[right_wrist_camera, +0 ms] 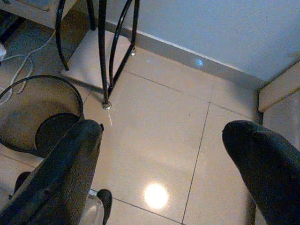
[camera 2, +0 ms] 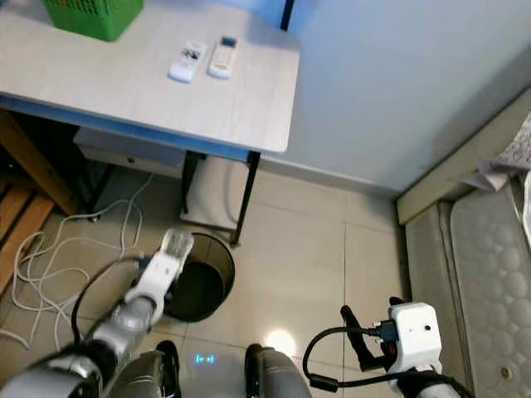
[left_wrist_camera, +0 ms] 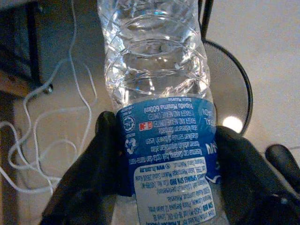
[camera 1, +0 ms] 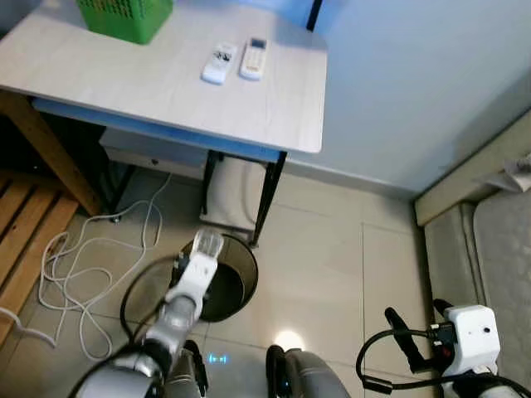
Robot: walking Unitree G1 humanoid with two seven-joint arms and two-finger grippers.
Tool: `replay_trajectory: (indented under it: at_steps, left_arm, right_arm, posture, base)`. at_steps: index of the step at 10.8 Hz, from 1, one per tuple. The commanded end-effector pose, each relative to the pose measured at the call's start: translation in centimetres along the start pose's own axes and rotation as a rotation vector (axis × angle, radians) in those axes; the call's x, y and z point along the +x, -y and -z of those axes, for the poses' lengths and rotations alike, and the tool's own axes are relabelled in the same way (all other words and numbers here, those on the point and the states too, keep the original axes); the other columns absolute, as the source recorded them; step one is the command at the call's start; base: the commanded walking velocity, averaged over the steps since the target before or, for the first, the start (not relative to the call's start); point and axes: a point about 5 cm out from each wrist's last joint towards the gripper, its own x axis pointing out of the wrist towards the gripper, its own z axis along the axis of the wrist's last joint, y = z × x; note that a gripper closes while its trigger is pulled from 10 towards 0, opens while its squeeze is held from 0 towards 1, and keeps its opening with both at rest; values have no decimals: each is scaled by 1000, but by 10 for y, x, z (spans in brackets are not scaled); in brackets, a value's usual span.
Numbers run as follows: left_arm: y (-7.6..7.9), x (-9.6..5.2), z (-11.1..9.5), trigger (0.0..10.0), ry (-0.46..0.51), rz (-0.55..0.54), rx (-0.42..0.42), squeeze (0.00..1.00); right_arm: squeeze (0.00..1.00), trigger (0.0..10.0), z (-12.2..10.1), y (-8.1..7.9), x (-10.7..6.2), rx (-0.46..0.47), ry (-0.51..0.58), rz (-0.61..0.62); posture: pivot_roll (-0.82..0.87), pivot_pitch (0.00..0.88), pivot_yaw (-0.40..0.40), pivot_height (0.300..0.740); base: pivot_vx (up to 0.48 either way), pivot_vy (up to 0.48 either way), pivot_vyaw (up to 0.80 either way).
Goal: Clean up the room
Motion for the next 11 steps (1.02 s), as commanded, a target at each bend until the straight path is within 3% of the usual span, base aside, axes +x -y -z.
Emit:
replay_trajectory:
  at_steps: [1, 3, 5, 7, 8, 9, 10, 11]
  left_arm:
    - [-1, 0, 0, 10000, -8, -18, 38, 1000]
    - [-8, 0, 3, 10000, -23, -43, 45, 1000]
    - [-13, 1, 3, 10000, -29, -49, 50, 1000]
    - [-17, 1, 1, 10000, -26, -56, 74, 1000]
    - [-18, 2, -1, 10000, -19, -60, 88, 1000]
    - [-18, 2, -2, 10000, -16, -60, 89, 1000]
    - [-15, 3, -8, 10000, 19, -46, 65, 0]
    - [-11, 3, -15, 10000, 73, -26, -18, 0]
  right_arm:
    - [231, 10000, 1, 1, -11, 51, -13, -20]
    - [255, 10000, 5, -13, -22, 53, -74, -158]
    - [255, 10000, 16, -15, -25, 63, -110, -144]
    - [259, 10000, 13, -35, -21, 74, -110, -168]
    - [259, 10000, 5, -54, -22, 77, -100, -179]
    - [259, 10000, 2, -60, -23, 78, -96, -181]
    - [263, 10000, -2, -75, -20, 80, -81, -181]
    - [259, 10000, -3, -87, -9, 98, -58, -164]
  posture:
    - [-355, 276, -132, 740]
    - [-367, 278, -133, 740]
    - [-372, 283, -137, 740]
    - [-372, 285, -138, 740]
    - [-372, 285, -138, 740]
    - [-372, 285, -138, 740]
    - [-360, 274, -122, 740]
    - [-321, 248, -95, 740]
  base:
    - [0, 0, 0]
    - [0, 0, 0]
    - [0, 0, 0]
    - [0, 0, 0]
    - [0, 0, 0]
    - [0, 0, 0]
    - [0, 0, 0]
    - [0, 0, 0]
